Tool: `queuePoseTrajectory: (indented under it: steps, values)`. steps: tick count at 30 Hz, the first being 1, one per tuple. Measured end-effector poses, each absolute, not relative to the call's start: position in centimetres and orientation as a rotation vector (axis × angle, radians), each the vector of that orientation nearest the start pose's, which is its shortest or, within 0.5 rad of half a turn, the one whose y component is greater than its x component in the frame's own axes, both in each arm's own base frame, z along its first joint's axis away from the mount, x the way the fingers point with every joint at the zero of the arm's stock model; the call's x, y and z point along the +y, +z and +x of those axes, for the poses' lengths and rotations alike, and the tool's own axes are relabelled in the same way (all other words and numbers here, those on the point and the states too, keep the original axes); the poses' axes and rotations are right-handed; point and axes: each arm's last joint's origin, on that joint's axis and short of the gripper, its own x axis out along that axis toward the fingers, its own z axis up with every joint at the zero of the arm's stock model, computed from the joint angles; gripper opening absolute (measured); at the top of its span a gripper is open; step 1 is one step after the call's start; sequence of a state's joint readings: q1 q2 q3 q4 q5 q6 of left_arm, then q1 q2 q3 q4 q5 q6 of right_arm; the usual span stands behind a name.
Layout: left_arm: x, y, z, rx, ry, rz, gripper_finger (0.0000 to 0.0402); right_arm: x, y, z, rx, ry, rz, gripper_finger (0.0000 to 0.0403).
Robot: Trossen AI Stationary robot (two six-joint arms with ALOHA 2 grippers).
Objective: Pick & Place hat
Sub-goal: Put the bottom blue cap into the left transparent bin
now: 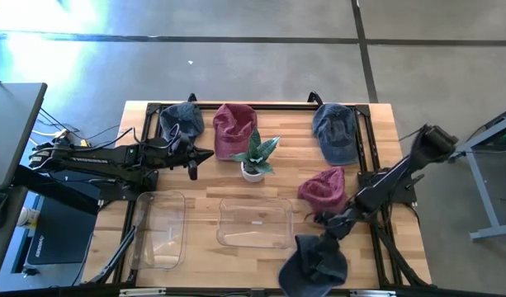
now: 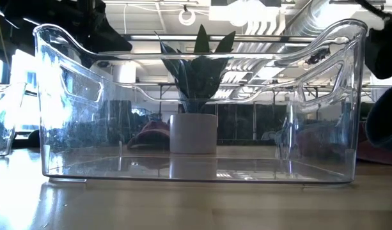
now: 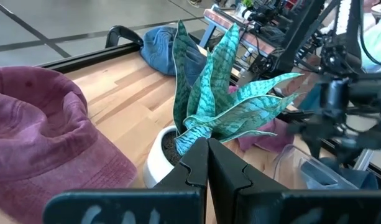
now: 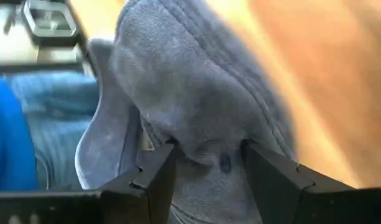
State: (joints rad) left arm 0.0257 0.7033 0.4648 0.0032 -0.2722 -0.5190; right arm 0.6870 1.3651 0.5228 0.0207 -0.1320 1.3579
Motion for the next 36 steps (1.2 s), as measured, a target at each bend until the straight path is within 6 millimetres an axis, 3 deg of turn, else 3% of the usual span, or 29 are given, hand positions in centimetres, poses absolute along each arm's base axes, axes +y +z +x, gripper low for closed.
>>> queuePoseTrajectory:
  steps: [4, 8, 14, 17, 22, 28, 36]
  values:
    - [1.2, 25.2, 16.3, 0.159, 0.352, -0.482, 0.0000, 17.4, 14.2, 19.5, 1.187, 0.224, 0.835, 0.0176]
    - [1.2, 25.2, 16.3, 0.161, 0.351, -0.464, 0.0000, 18.0, 14.1, 20.3, 1.233, 0.296, 0.818, 0.0205]
    - [1.2, 25.2, 16.3, 0.161, 0.351, -0.462, 0.0000, 17.8, 16.8, 21.1, 1.215, 0.436, 0.870, 0.0258]
    - [1.2, 25.2, 16.4, 0.162, 0.347, -0.462, 0.0000, 17.1, 18.4, 20.3, 1.250, 0.365, 0.953, 0.0257]
    - [1.2, 25.2, 16.4, 0.163, 0.344, -0.463, 0.0000, 16.3, 19.0, 17.3, 1.362, 0.063, 1.023, 0.0240]
    - [1.2, 25.2, 16.4, 0.162, 0.342, -0.466, 0.0000, 16.2, 16.4, 15.2, 1.419, -0.148, 1.133, 0.0207]
    - [1.1, 25.2, 16.4, 0.166, 0.328, -0.469, 0.0000, 17.0, 12.8, 16.1, 1.310, -0.139, 1.160, 0.0163]
